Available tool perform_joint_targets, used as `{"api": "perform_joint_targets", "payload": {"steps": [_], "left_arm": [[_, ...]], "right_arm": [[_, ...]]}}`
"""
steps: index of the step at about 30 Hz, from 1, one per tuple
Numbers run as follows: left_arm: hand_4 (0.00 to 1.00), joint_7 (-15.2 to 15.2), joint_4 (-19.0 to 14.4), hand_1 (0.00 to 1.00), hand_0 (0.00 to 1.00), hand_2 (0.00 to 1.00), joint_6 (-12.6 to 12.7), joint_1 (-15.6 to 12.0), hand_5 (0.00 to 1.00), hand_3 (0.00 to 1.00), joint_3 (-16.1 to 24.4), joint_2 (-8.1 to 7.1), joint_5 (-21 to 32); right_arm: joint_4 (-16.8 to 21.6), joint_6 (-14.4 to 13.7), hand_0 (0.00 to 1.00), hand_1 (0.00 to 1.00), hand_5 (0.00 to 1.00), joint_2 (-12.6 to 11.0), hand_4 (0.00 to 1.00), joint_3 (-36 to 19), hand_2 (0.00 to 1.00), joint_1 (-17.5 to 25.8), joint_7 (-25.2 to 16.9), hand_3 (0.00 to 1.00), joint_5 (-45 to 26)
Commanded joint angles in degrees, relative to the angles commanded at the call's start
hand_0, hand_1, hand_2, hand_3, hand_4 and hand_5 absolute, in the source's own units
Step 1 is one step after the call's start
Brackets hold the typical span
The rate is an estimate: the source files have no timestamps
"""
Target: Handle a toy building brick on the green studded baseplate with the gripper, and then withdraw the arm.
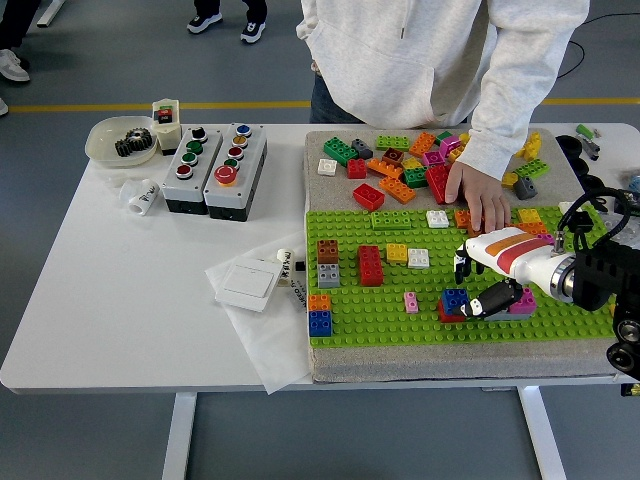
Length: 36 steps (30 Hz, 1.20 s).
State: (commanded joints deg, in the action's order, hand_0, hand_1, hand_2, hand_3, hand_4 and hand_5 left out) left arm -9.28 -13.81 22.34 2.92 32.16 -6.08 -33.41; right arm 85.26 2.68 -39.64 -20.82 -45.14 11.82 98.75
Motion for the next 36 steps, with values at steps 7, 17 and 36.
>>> {"api": "perform_joint_targets", "payload": {"steps": [7,17,36], "left_arm": [[0.644,0.0,0.0,0.752,0.747,0.801,0.0,0.0,0.62,0.611,-0.1,-0.01,0.0],[0.644,-0.2,0.0,0.751,0.747,0.801,-0.1,-0.2,0.62,0.611,0.3,0.03,-0.5],[0.643,-0.1,0.1,0.75,0.745,0.8,-0.1,-0.4,0.622,0.612,0.2,-0.02,-0.6]], "right_arm": [[1.2,0.7,0.495,0.539,0.462,-0.5,0.956,-0.5,0.597,0.3,0.2,0.54,-0.1],[4.8,-0.8,0.514,0.555,0.47,-1.3,0.971,-5.2,0.631,2.1,1.1,0.569,1.6],[16.7,-6.8,0.664,0.663,0.523,-7.0,0.946,-13.1,0.726,14.5,4.8,0.623,-9.5]]}}
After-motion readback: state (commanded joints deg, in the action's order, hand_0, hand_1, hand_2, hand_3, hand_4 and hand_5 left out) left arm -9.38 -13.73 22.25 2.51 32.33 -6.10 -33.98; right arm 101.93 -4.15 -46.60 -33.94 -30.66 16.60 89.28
